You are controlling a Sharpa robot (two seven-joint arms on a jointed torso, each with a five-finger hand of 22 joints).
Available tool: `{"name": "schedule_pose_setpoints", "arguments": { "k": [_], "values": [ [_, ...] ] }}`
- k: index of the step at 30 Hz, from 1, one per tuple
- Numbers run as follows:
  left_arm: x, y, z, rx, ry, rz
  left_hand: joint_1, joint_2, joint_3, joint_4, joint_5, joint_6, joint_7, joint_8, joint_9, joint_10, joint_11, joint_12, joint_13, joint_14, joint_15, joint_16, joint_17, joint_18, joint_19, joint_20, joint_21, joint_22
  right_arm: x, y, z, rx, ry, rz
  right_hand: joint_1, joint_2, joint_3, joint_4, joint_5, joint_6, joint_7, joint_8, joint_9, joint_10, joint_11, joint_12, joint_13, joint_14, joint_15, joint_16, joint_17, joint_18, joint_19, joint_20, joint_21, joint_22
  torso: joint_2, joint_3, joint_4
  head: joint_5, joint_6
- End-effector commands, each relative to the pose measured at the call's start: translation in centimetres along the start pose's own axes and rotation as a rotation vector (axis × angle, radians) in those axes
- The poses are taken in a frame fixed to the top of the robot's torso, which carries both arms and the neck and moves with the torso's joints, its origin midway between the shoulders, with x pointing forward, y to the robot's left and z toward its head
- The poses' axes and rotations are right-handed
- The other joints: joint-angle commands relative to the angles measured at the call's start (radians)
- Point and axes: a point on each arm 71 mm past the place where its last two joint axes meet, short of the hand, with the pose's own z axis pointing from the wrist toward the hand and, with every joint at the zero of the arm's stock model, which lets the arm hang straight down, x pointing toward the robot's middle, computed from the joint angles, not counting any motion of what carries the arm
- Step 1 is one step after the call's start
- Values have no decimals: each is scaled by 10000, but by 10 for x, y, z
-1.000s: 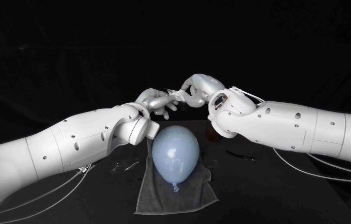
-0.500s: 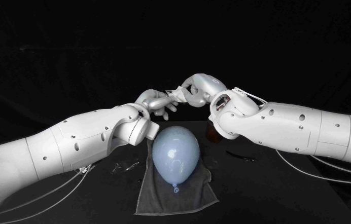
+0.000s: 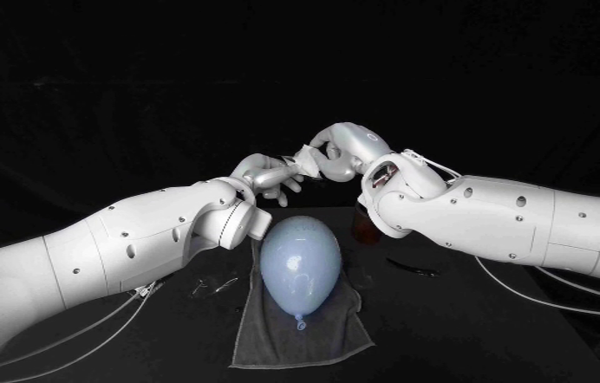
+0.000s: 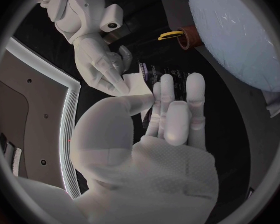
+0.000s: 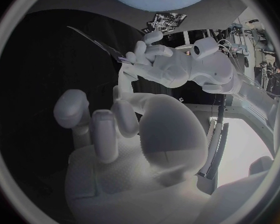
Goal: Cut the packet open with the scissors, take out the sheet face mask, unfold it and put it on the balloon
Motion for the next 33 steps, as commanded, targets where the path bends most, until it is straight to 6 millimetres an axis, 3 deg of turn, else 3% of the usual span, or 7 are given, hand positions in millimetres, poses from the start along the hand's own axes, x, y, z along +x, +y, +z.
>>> {"name": "schedule_pose_setpoints", "arguments": {
  "k": [1,7,11,24,33],
  "values": [
    [1,-2,0,49,141,56,-46,92,1031,-1100,47,94,-8,33,16,85,9,48,14,31,-71,31,8,142,-56,-6,55,0,-7,3,0,-615,-839,147,336,-121,-193,-140,-41,315,-79,182,71,103,-95,95,646,739,-55,68,1082,160,118,-37,163,125,3,-2,1,-10,13],
    [0,-1,0,40,130,58,-70,92,1053,-1127,46,98,-8,37,24,91,8,54,19,32,-73,33,7,142,-63,-7,78,14,-10,1,-1,-694,-1136,765,703,-317,-545,-221,-42,824,-293,506,224,232,-277,424,821,783,-193,150,1273,138,195,-163,274,260,5,4,5,-12,16],
    [-1,-1,0,30,106,63,-74,92,1054,-1128,46,98,-7,37,24,92,8,54,19,31,-73,32,4,142,-64,-7,80,15,-13,-1,-2,-674,-1307,1196,778,-324,-651,-155,-42,954,-373,675,389,249,-344,460,843,790,-251,164,1303,127,220,-213,325,326,1,2,1,9,18],
    [-20,8,-3,-29,165,138,-93,81,1060,-1147,46,98,-7,39,29,90,9,55,22,34,-72,38,14,142,-71,-8,94,23,-36,-19,-11,70,-2284,2923,882,-285,-669,-61,-41,942,-433,875,682,266,-400,511,876,819,-307,217,1429,99,286,-272,448,455,-10,-1,-1,1,27],
    [-45,19,-11,21,149,340,-103,82,1064,-1151,46,93,-4,36,31,80,12,51,21,18,-71,17,-26,141,-77,-7,99,27,-48,-32,-18,854,-2301,3792,914,-274,-655,-46,-40,902,-439,917,769,265,-406,507,876,821,-315,221,1436,99,286,-283,446,465,0,0,7,52,3]
  ]
}}
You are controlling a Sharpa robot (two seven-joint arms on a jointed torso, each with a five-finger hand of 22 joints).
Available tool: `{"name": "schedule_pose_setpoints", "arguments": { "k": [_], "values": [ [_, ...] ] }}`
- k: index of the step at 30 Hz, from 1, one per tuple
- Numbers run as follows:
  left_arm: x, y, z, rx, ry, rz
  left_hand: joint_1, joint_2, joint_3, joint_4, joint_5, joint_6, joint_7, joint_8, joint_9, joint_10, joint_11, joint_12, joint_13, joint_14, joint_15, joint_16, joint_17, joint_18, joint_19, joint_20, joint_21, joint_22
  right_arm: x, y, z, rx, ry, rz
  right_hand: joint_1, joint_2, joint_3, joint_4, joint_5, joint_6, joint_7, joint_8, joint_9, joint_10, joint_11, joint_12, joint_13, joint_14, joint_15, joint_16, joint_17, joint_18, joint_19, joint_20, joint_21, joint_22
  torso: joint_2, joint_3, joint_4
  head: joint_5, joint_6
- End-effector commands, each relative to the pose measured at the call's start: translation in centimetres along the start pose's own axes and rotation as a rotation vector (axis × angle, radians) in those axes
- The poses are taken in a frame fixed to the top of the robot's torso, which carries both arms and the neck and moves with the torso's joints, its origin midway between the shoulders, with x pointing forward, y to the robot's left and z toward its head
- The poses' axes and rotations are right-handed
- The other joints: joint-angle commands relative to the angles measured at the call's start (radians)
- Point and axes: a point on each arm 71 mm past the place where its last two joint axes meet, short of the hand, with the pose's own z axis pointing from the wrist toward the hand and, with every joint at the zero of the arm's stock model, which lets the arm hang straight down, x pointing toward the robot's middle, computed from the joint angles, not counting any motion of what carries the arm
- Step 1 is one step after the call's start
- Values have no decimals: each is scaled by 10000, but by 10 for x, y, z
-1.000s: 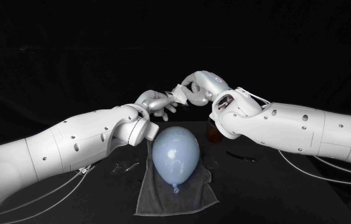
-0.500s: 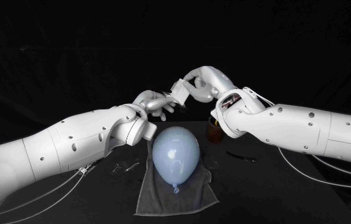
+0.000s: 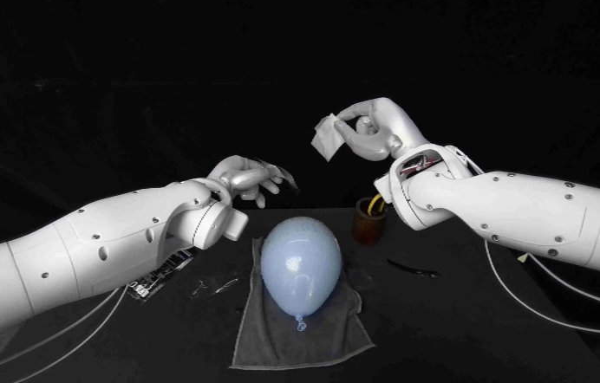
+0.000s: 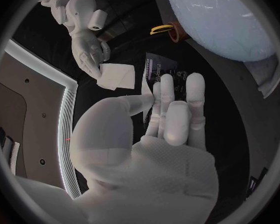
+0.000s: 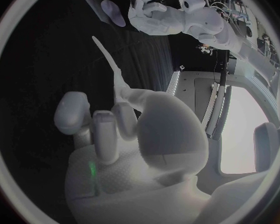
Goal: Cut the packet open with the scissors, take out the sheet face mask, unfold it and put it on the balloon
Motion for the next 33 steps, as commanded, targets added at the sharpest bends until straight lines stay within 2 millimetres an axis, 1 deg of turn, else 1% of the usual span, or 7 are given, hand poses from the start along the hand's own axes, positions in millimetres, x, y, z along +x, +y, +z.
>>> {"name": "schedule_pose_setpoints", "arguments": {
  "k": [1,6,17,23,29,32,33],
  "values": [
    [-5,1,-4,341,439,154,18,96,1085,-1116,27,68,21,50,16,79,13,55,11,-24,-62,25,11,104,-78,-8,58,15,-5,-2,-1,416,-188,696,100,-8,3,59,9,377,-235,655,756,168,-56,4,864,819,-60,33,1436,171,32,-28,37,17,9,2,9,32,-23],
    [-28,12,-14,275,432,175,7,97,1089,-1121,25,63,23,48,18,70,16,51,11,-15,-59,43,46,103,-86,-7,63,19,-9,-7,-2,733,-129,869,106,-6,6,62,8,367,-235,664,775,164,-56,-11,857,819,-61,34,1438,172,30,-30,32,16,6,1,8,129,-106],
    [-79,52,-44,-421,-2,407,-69,130,1071,-1088,17,50,28,45,30,48,28,42,12,-24,-43,59,78,96,-138,6,82,35,-14,-19,-2,1155,-12,809,119,-3,13,64,8,350,-235,679,809,164,-58,-10,858,820,-64,35,1440,172,31,-33,34,21,-17,-7,44,834,-448],
    [-81,87,-60,-1279,-327,32,-77,130,1067,-1086,17,53,27,47,31,53,27,45,13,-27,-43,55,70,96,-141,7,84,36,-16,-22,-4,1270,61,764,128,-2,17,64,8,339,-236,687,827,164,-58,-10,858,820,-65,36,1441,172,31,-35,32,23,-14,-39,50,1341,-753],
    [-74,125,-73,-2098,-528,-511,-89,129,1061,-1082,16,55,27,48,34,56,27,46,14,-44,-42,32,25,96,-146,9,86,38,-17,-25,-6,1335,152,734,135,-1,21,65,7,328,-235,695,846,157,-58,-33,846,816,-66,28,1420,171,33,-37,36,28,-6,-19,45,1983,-1118],
    [-73,137,-78,-2380,-555,-690,-92,130,1061,-1081,16,55,26,48,34,56,27,46,14,-44,-42,31,24,96,-147,9,87,39,-16,-25,-7,1359,197,734,135,-1,21,65,7,328,-235,695,846,157,-58,-33,846,816,-66,28,1420,171,33,-37,36,28,-3,-14,40,2094,-1202],
    [-72,144,-83,-2574,-547,-784,-103,137,1059,-1073,15,54,26,48,35,57,27,46,15,-46,-42,30,22,96,-152,10,88,40,-16,-26,-8,1381,225,736,135,-1,21,65,7,328,-235,695,846,157,-58,-33,846,816,-66,28,1420,171,33,-37,36,28,-4,-10,44,2288,-1331]
  ]
}}
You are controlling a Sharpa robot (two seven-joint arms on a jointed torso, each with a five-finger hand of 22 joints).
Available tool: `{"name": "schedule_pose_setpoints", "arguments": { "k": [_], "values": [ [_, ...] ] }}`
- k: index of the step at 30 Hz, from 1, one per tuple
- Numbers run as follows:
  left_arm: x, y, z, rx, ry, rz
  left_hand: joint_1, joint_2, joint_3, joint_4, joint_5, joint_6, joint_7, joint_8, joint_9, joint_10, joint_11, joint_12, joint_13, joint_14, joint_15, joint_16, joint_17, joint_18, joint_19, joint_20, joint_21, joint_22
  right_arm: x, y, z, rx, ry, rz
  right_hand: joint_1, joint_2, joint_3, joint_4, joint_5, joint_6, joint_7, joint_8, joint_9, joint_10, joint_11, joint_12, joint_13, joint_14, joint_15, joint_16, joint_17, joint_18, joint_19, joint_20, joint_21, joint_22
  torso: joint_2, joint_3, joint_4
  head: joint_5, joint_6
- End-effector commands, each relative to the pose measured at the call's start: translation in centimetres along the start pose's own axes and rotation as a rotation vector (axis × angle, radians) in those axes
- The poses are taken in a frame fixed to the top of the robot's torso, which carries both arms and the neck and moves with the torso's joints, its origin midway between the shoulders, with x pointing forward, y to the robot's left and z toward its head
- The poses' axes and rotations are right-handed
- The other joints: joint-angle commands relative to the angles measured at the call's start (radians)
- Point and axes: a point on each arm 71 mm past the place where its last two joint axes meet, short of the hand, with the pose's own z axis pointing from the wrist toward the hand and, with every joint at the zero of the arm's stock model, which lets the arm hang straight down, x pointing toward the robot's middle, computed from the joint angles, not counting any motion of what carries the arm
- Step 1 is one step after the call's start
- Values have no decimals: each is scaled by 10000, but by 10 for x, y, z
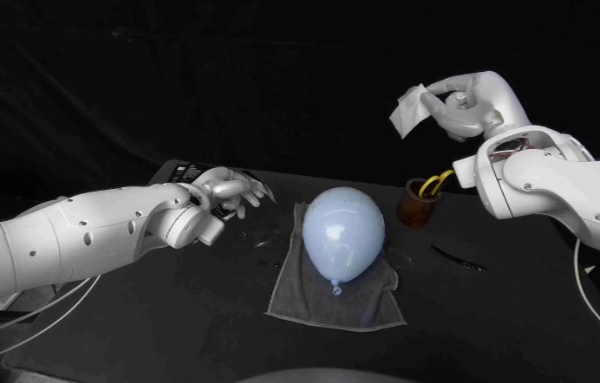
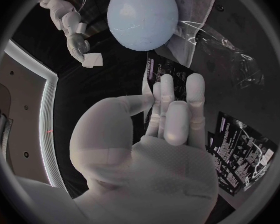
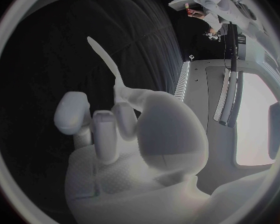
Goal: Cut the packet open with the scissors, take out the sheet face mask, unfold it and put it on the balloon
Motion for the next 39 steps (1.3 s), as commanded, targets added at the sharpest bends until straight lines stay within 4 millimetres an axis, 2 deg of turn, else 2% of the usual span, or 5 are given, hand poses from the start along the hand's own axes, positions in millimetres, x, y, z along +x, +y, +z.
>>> {"name": "schedule_pose_setpoints", "arguments": {
  "k": [1,21,27,33,39],
  "values": [
    [0,12,-5,-329,-151,-584,-41,95,1058,-1072,33,59,21,35,19,59,25,47,9,-21,-31,42,-2,128,-76,10,50,15,2,-1,-2,40,250,-14,114,-25,38,55,48,309,-226,701,862,159,-62,-36,852,820,-71,68,1421,177,32,-40,34,9,8,18,2,418,-247],
    [-9,79,-56,-3209,534,-282,-200,50,1005,-1041,28,-61,54,-26,21,-78,59,-32,-14,-239,-2,-238,-476,128,-191,38,30,9,2,-8,-8,262,425,-74,122,-17,46,64,48,282,-223,711,896,152,-59,-57,842,819,-70,67,1417,176,34,-42,36,15,-88,90,6,1025,-579],
    [-4,87,-66,-4129,1431,184,-249,-439,655,-1282,22,-429,238,-149,26,-545,225,-232,-65,-686,140,-769,-1318,108,-398,148,-82,-48,4,-10,-9,341,533,-87,122,-17,46,64,48,282,-223,711,896,152,-59,-57,842,819,-70,67,1417,176,34,-42,36,15,-80,78,2,1068,-574],
    [-2,94,-67,-4691,2070,647,495,-954,164,-1878,26,-1833,826,-606,-125,-1798,733,-210,6,-1678,538,-1601,-2623,94,-811,470,-163,-74,6,-12,-10,433,713,-101,129,-16,50,69,48,266,-221,723,923,150,-58,-63,839,818,-70,65,1412,178,29,-43,25,11,-63,75,-10,1048,-536],
    [-7,98,-66,-4898,2223,893,1053,-1233,-897,-1954,39,-3084,1039,-680,-206,-2671,981,446,317,-2045,787,-1566,-2915,132,-1083,767,-176,-95,6,-14,-11,511,779,-115,132,-13,53,73,47,256,-220,727,936,144,-57,-83,829,819,-69,68,1420,176,32,-44,33,18,-58,74,-13,978,-552]
  ]
}}
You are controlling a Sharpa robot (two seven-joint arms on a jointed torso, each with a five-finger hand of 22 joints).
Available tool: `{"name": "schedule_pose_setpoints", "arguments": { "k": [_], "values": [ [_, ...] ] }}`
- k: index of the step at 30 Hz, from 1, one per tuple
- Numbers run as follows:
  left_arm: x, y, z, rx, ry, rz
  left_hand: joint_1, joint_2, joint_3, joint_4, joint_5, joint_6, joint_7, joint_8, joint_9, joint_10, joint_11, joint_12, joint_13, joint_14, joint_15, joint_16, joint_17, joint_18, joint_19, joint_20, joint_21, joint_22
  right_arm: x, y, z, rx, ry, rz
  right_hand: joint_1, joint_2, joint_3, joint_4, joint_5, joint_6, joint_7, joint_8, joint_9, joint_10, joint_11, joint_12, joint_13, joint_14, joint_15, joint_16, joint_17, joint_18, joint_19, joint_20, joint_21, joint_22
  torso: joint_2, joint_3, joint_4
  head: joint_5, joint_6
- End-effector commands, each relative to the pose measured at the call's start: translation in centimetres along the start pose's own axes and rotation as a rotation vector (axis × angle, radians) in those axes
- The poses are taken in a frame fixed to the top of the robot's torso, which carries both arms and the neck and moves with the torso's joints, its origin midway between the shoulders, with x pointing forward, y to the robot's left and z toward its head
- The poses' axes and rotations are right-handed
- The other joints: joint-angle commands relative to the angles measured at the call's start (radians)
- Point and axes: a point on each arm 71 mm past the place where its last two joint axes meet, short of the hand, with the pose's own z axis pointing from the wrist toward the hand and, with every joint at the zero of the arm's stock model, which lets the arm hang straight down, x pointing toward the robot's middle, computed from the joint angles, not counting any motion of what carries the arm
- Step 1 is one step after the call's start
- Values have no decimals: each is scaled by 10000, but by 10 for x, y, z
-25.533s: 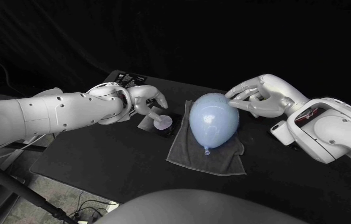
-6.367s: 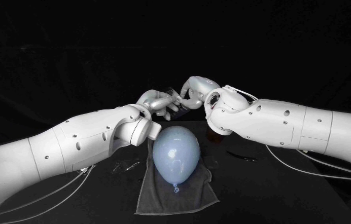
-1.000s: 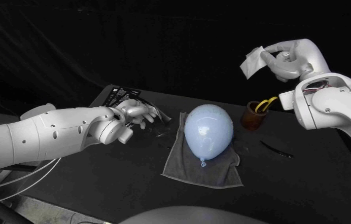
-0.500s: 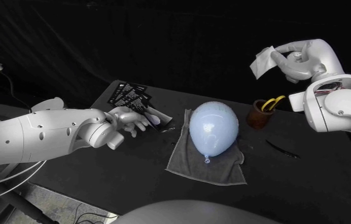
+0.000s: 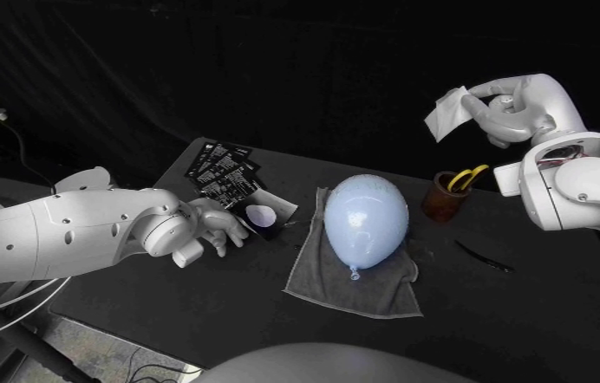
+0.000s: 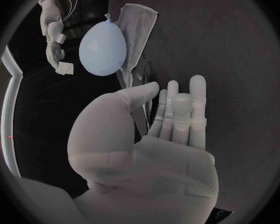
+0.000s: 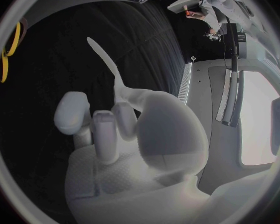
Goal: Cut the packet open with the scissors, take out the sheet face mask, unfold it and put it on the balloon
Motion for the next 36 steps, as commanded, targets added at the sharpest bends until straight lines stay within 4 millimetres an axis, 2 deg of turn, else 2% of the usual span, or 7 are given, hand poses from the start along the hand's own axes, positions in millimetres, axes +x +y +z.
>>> {"name": "schedule_pose_setpoints", "arguments": {
  "k": [1,8,16,23,30,33,36],
  "values": [
    [4,3,1,-416,652,666,333,-32,-371,-48,-28,-495,66,25,-16,-323,54,315,137,-160,32,48,-83,208,-84,57,1,-3,1,0,0,15,222,-85,82,13,38,28,37,242,-206,727,936,140,-53,-36,829,800,-51,61,1420,179,34,-44,34,16,9,-1,4,-68,-20],
    [7,5,-1,-487,1400,1020,1055,0,-1462,140,-21,-2108,99,391,-110,-1138,72,2161,953,161,95,1060,832,219,-188,143,168,14,0,-2,-1,60,240,-98,82,13,38,28,37,242,-206,727,936,140,-53,-36,829,800,-51,61,1420,179,34,-44,34,16,-12,-2,17,-99,-35],
    [-6,-6,-13,-232,1763,1262,1246,-25,-2085,621,-14,-2787,170,996,-121,-1760,146,3194,1216,88,175,1386,876,216,-234,224,133,-92,1,-2,-1,86,282,-107,86,16,42,33,38,229,-205,734,955,134,-52,-54,820,798,-50,57,1410,177,38,-45,42,25,-13,2,4,-103,-8],
    [-41,-36,-37,201,2141,1694,1193,10,-1988,912,-20,-2491,196,1538,-90,-1929,181,3528,1170,-186,200,1242,350,221,-213,250,84,-179,3,-3,0,114,370,-118,86,16,42,33,38,229,-205,734,955,134,-52,-54,820,798,-50,57,1410,177,38,-45,42,25,-3,11,-11,-114,39],
    [-58,-57,-53,462,2868,2323,853,21,-1613,1491,-29,-1256,181,2250,-187,-1762,149,3435,683,-483,174,680,-627,240,-113,263,-262,-501,6,-2,0,113,474,-112,86,16,42,33,38,229,-205,734,955,134,-52,-54,820,798,-50,57,1410,177,38,-45,42,25,-7,8,-16,-227,156],
    [-56,-72,-53,1374,3030,2020,1173,260,-1125,1452,-27,-751,-2,2275,-398,-1394,-46,3403,449,-198,-23,708,-549,239,106,70,-220,-544,7,-2,0,129,577,-111,86,16,42,33,38,229,-205,734,955,134,-52,-54,820,798,-50,57,1410,177,38,-45,42,25,3,0,-4,-283,227],
    [-48,-94,-50,2707,3037,1384,1375,383,-886,1374,-30,-533,10,2101,-634,-1453,-51,3184,212,-936,-50,-54,-1862,221,6,-7,-262,-577,11,-4,0,189,906,-108,86,16,42,33,38,229,-205,734,955,134,-52,-54,820,798,-50,57,1410,177,38,-45,42,25,-2,-12,-10,-416,288]
  ]
}}
